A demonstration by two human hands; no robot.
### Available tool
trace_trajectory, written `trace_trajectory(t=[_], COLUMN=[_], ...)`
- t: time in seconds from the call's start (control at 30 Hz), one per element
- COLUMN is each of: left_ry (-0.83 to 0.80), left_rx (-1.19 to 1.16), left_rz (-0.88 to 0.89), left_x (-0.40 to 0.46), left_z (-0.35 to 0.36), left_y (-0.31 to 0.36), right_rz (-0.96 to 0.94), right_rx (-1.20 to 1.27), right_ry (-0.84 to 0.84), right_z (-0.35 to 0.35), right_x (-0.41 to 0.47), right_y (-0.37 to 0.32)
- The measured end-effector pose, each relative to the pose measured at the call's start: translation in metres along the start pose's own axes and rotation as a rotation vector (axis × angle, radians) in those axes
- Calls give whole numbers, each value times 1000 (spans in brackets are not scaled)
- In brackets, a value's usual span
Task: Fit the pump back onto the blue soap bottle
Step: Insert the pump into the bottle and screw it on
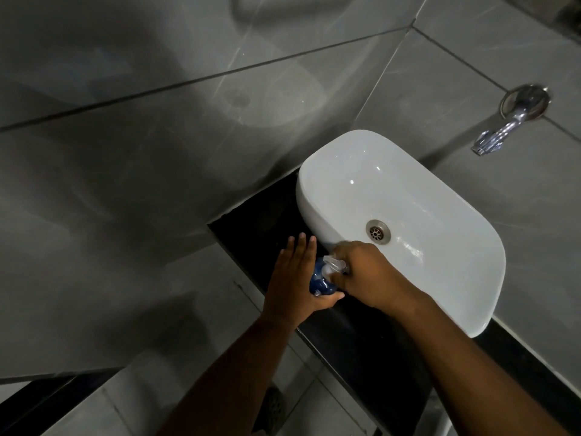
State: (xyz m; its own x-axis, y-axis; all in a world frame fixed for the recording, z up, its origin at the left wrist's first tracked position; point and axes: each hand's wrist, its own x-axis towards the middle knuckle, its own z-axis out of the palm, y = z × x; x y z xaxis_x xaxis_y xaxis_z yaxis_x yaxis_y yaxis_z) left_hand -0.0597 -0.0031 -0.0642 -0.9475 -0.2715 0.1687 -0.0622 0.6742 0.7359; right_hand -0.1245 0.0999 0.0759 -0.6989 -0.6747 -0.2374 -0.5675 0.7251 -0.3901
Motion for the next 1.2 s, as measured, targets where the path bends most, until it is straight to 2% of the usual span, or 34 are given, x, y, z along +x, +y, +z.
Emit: trace_trajectory(t=[0.13, 0.3, 0.43, 0.63, 0.77, 0.93, 1.07, 1.2], left_ry=[4, 17, -2, -18, -21, -12, -1, -20], left_rx=[11, -6, 29, 27, 47, 49, 48, 32], left_rz=[-5, 8, -11, -11, -14, -12, -22, -14], left_x=[0, -1, 0, -1, -1, -2, -3, -2], left_z=[1, -3, -1, -3, -2, -4, -3, -1], left_y=[1, 1, 3, 2, 2, 2, 6, 1], right_rz=[96, 12, 103, 17, 67, 15, 93, 51], right_rx=[16, 71, 33, 57, -23, -35, -131, 15], right_ry=[71, -9, 64, 27, 88, 69, 138, 80], right_z=[3, 2, 6, 1, 4, 6, 11, 14], right_x=[-1, -2, -1, -7, -7, -6, -4, -7], right_y=[2, 0, 4, -1, -1, -1, -2, 4])
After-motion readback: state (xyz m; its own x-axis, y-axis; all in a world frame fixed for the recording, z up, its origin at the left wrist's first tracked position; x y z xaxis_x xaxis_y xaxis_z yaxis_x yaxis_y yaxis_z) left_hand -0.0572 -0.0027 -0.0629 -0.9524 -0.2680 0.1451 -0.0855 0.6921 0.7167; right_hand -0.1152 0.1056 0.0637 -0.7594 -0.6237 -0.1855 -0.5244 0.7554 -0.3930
